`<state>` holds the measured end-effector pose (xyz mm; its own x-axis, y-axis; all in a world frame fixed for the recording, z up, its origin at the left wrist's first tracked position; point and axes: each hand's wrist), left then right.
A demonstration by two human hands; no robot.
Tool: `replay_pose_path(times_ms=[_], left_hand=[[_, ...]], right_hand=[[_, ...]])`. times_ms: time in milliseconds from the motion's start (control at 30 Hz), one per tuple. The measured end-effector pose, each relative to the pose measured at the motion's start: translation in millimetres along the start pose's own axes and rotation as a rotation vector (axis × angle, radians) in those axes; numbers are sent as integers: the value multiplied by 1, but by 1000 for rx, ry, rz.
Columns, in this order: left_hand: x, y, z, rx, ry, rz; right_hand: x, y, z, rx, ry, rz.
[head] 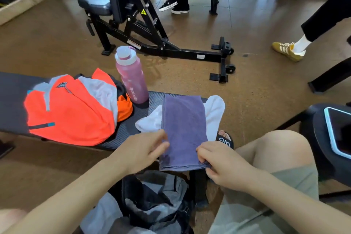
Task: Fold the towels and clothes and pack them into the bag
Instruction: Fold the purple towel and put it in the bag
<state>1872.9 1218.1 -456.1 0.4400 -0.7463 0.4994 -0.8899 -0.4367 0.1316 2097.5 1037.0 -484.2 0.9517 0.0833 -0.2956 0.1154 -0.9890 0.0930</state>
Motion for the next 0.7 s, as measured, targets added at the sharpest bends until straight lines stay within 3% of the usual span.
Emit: replay_pose_path(times_ms=[133, 233, 300, 367, 500, 700], left_hand=[[-5, -48, 8, 229, 223, -272], [-4, -84, 9, 331, 269, -414], [-6, -102, 9, 340, 229, -473], [-10, -111, 11, 308, 204, -495], [-12, -109, 16, 301, 277, -527], [-27, -90, 17, 391, 734, -613]], right_hand=[[-5, -3, 9, -20, 123, -46], [-6, -25, 1, 132, 34, 1], [-2, -47, -1, 250, 34, 79], [-2, -65, 6, 208, 116, 161], [-10, -75, 42, 114, 297, 125], [-16, -74, 60, 175, 315, 31]])
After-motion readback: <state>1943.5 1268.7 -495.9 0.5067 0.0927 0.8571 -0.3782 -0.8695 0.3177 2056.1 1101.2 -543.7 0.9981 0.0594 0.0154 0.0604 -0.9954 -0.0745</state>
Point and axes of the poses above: each hand's wrist, its own y-axis away from the middle knuckle, its own z-axis out of the palm, x = y × z, and after that the axes turned 5 degrees about y, right-handed
